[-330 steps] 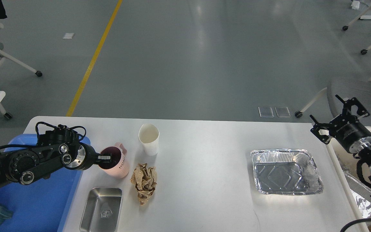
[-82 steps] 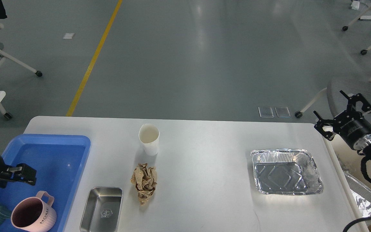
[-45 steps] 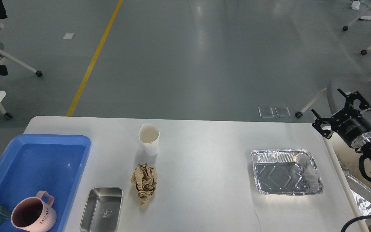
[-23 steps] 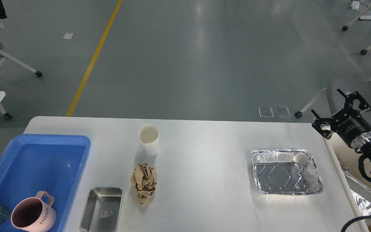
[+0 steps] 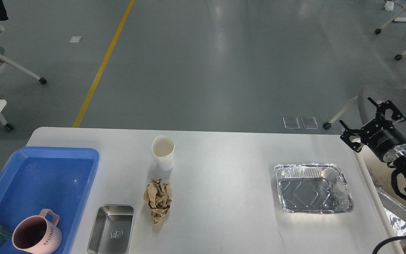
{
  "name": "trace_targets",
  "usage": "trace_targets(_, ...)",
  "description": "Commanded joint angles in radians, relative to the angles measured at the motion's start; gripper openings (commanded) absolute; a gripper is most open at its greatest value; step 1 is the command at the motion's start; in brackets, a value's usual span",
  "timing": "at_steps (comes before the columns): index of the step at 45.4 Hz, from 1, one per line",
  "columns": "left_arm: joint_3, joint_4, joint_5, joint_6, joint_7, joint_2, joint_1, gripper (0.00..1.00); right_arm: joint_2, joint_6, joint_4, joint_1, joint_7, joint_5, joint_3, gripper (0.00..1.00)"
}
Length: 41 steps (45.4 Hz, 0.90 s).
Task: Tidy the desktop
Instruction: 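Swing the left arm out and back toward the steel tray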
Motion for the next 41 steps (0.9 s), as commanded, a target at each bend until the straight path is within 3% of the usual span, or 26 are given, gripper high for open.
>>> trace_targets(1,0.05,0.009,0.0,0.041,-0.034,-0.002,0.013,0.62,0.0,0.0,0.001,-0.001,-0.001,0.0,0.0,1.0)
trace_targets(10,0.144,0.006,0.003,0.381,-0.016,-0.045,0.013,0.6,0.0,0.0,0.007,-0.005,0.0,0.0,0.0,1.0)
trace_targets(15,0.176,0.001,0.006,0.497,-0.003,-0.068,0.014,0.6,0.0,0.0,0.008,-0.007,0.0,0.0,0.0,1.0)
trace_targets(16,0.196,0.001,0.009,0.568,0.015,-0.08,0.013,0.6,0.0,0.0,0.008,-0.008,0.0,0.0,0.0,1.0)
trace_targets(22,0.204,0.0,0.014,0.704,0.072,-0.115,0.016,0.6,0.0,0.0,0.008,-0.008,0.0,0.0,0.0,1.0)
trace_targets(30,0.312,-0.007,0.022,1.004,0.128,-0.173,0.02,0.6,0.0,0.0,0.008,-0.01,0.0,0.0,-0.001,1.0)
trace_targets(39,0.469,-0.007,0.085,1.006,0.256,-0.265,0.025,0.6,0.0,0.0,0.01,-0.01,0.0,-0.001,-0.001,1.0)
trace_targets(41,0.539,-0.017,0.1,0.994,0.259,-0.262,0.023,0.62,-0.001,0.0,0.01,-0.01,-0.002,-0.002,-0.001,1.0)
